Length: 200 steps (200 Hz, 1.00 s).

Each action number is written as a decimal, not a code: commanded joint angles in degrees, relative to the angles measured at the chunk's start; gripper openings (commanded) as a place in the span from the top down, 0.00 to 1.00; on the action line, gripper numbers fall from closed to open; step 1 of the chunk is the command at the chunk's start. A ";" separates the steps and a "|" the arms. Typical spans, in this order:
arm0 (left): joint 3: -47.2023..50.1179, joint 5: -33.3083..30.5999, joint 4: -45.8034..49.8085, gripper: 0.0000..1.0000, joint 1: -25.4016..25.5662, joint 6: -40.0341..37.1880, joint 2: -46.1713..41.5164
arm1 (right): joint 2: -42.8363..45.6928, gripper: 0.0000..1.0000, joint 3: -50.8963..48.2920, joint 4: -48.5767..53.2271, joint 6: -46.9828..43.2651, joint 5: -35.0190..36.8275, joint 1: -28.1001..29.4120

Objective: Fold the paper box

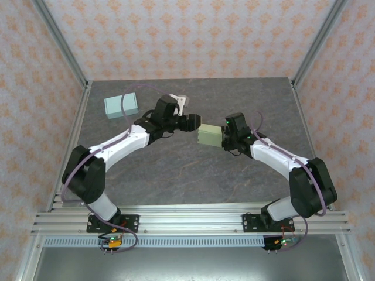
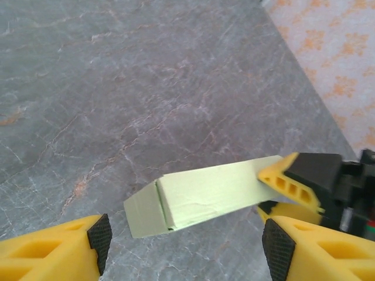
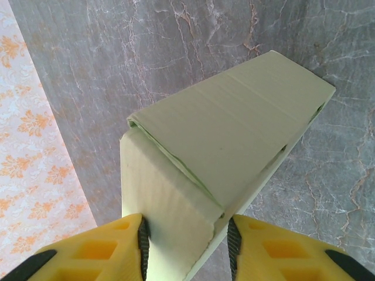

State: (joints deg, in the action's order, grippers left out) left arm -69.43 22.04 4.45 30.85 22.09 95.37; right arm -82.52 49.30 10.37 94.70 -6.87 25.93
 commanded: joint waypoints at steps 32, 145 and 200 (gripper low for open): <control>-3.24 -0.91 -2.04 0.34 0.37 0.30 11.76 | -1.47 0.60 -3.02 4.23 -1.12 0.88 -0.24; -0.79 -5.75 6.46 0.45 0.16 -4.03 14.51 | 5.15 0.43 8.19 18.59 -8.81 -0.43 -4.07; -1.94 -5.35 5.98 0.44 0.10 -2.96 15.11 | 1.45 0.47 -0.24 15.77 -9.28 -3.32 -4.09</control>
State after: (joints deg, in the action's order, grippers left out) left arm -72.29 21.89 1.91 31.18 20.49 107.74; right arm -79.05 52.73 23.64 86.04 -9.37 21.93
